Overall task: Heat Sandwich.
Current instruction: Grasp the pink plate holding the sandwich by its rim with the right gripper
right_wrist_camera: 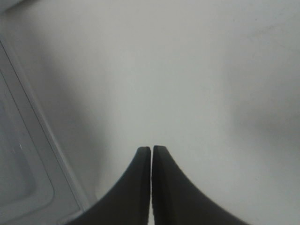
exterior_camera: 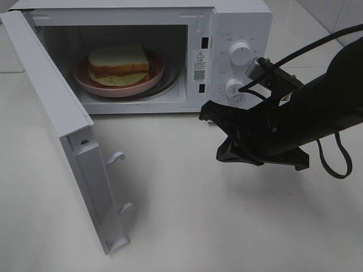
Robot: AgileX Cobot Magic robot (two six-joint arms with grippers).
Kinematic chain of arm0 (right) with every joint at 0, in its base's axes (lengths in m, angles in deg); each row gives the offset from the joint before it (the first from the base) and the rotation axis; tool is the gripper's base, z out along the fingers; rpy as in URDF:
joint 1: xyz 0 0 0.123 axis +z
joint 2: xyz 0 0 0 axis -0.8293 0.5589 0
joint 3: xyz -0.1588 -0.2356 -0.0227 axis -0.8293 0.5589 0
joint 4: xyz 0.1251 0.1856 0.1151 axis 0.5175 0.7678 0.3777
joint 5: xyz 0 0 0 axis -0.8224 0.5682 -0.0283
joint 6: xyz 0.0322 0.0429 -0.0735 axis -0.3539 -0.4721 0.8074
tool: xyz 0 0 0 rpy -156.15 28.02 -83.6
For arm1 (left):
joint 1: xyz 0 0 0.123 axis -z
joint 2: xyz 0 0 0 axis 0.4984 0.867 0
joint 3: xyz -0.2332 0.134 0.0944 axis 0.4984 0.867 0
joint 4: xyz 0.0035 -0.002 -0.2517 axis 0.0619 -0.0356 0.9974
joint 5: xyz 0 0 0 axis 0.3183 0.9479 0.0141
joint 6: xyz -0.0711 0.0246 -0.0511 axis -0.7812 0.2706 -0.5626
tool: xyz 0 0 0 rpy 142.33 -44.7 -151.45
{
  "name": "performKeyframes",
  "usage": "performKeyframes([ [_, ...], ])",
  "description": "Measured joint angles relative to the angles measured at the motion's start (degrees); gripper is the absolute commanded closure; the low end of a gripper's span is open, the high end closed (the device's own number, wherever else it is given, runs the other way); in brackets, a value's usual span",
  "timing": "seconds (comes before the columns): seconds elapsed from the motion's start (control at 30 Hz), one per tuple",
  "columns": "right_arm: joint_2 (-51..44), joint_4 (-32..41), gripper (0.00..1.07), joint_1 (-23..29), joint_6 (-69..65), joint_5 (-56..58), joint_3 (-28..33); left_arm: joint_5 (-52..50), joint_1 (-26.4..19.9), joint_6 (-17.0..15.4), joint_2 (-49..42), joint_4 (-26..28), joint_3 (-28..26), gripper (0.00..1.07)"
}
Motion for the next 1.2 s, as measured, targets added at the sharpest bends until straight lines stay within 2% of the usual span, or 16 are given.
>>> performKeyframes([
  [0.13,-0.17,-3.9,1.01,0.0,2.52,8.02,-1.66,0.0,0.0,0.0,0.0,0.0,0.0,0.05],
  [0.37,-0.17,-16.04,0.99,0.0,6.02,22.92,-8.14,0.0,0.0,0.0,0.0,0.0,0.0,0.05],
  [0.43,-0.17,-16.9,0.99,0.0,7.51,24.64,-8.77,0.0,0.0,0.0,0.0,0.0,0.0,0.05],
  [0.57,-0.17,-20.91,0.98,0.0,21.08,31.86,-11.63,0.0,0.0,0.0,0.0,0.0,0.0,0.05],
  [0.6,-0.17,-20.91,0.98,0.0,21.08,31.86,-11.63,0.0,0.0,0.0,0.0,0.0,0.0,0.05],
  [0.63,-0.17,-22.06,0.98,0.0,29.51,34.43,-12.32,0.0,0.0,0.0,0.0,0.0,0.0,0.05],
  [0.73,-0.17,-23.43,0.97,0.0,41.83,37.64,-13.06,0.0,0.0,0.0,0.0,0.0,0.0,0.05],
  [0.77,-0.17,-23.43,0.97,0.0,41.83,37.64,-13.06,0.0,0.0,0.0,0.0,0.0,0.0,0.05],
  [0.8,-0.17,-24.01,0.96,0.0,49.73,38.79,-13.41,0.0,0.0,0.0,0.0,0.0,0.0,0.05],
  [0.9,-0.17,-24.87,0.95,0.0,61.88,39.88,-14.15,0.0,0.0,0.0,0.0,0.0,0.0,0.05],
  [0.93,-0.17,-24.87,0.95,0.0,61.88,39.88,-14.15,0.0,0.0,0.0,0.0,0.0,0.0,0.05],
  [1.1,-0.23,-26.59,0.94,0.0,80.67,39.82,-16.1,0.0,0.0,0.0,0.0,0.0,0.0,0.05],
  [1.2,-0.23,-26.64,0.93,0.0,82.85,39.82,-16.44,0.0,0.0,0.0,0.0,0.0,0.0,0.05],
])
